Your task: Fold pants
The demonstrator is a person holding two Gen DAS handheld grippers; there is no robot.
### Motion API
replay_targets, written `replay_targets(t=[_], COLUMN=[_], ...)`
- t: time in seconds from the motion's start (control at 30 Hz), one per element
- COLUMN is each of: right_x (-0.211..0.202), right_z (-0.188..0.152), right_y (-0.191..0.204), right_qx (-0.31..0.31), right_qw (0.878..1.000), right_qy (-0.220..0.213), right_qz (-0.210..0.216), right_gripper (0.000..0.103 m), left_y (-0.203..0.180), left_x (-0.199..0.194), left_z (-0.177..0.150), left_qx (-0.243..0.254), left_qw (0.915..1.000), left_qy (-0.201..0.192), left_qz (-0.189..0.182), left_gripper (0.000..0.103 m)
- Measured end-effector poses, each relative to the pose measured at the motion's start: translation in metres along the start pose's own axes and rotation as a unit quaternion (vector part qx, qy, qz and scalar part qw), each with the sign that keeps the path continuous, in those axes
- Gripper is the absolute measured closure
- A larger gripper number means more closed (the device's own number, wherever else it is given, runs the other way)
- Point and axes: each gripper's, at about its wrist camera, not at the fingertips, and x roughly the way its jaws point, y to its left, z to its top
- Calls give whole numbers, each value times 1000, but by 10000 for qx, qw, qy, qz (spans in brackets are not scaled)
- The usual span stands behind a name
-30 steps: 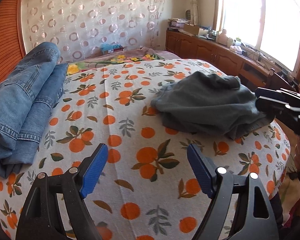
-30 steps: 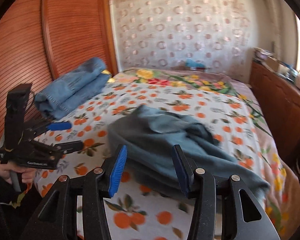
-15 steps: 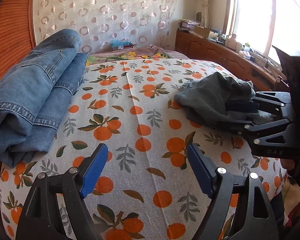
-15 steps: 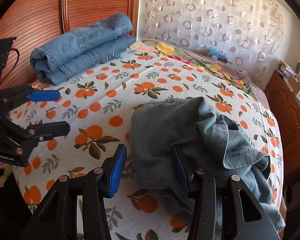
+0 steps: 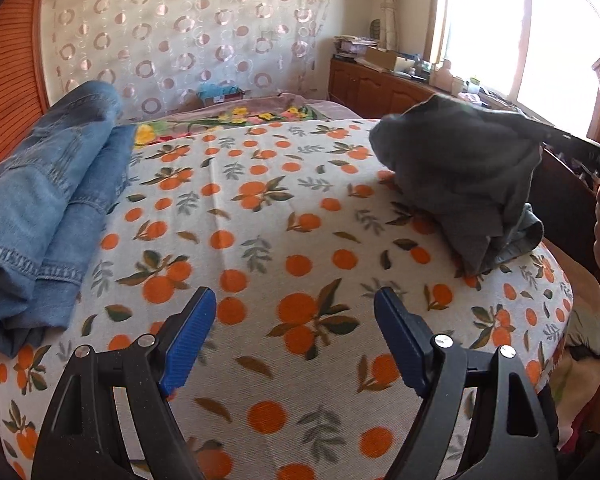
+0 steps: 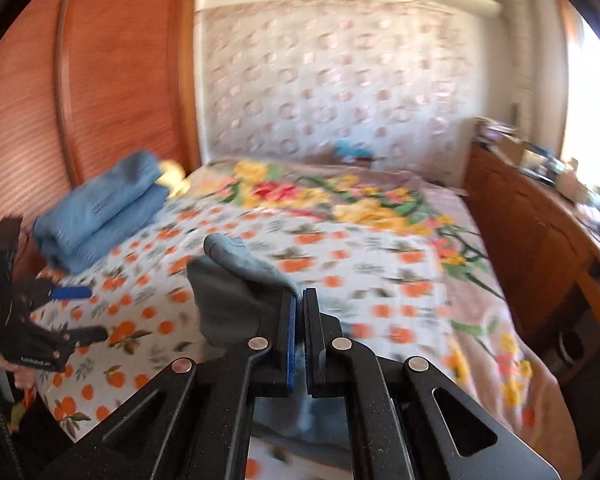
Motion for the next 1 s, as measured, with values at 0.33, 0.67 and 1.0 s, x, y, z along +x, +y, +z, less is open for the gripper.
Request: replay_targets(t=[0.33, 0.67, 1.0], right_x=[-4, -12, -23], right_z=[-58, -63, -62], right_y=[-73, -71, -68], right_qx=[732, 900, 869], right_qw=[9937, 9924, 9932], right_qy=[214, 309, 251], right_qz=[-825, -787, -736], right_gripper=[100, 100, 100], left_y=[-66, -124, -143], left_x=[25, 52, 66], left_z=[27, 40, 34], left_qx=[546, 773, 765], left_qw=[9966, 9860, 9806], left_qy=[225, 571, 800], left_qz=[-582, -1366, -1618], left_gripper=[21, 33, 59])
